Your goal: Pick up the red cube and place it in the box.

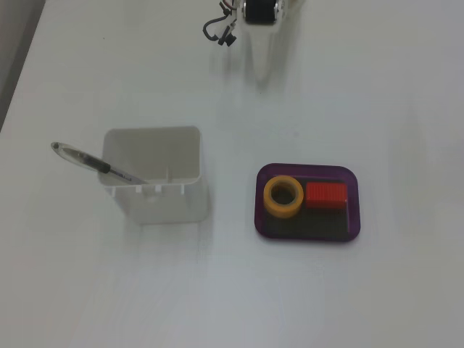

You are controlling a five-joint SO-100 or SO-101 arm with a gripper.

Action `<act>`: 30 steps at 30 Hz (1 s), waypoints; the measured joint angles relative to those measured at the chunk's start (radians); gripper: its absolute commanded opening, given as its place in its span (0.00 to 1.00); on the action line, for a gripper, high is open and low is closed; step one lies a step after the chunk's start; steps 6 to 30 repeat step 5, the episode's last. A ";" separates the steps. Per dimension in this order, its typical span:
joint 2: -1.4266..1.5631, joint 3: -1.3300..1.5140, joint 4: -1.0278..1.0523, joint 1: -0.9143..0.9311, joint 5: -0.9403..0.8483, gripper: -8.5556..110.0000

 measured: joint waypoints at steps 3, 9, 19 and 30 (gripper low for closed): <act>0.000 0.000 0.000 0.000 0.000 0.08; 0.000 0.000 0.000 0.000 0.000 0.08; 0.000 0.000 0.000 0.000 0.000 0.08; 0.000 0.000 0.000 0.000 0.000 0.08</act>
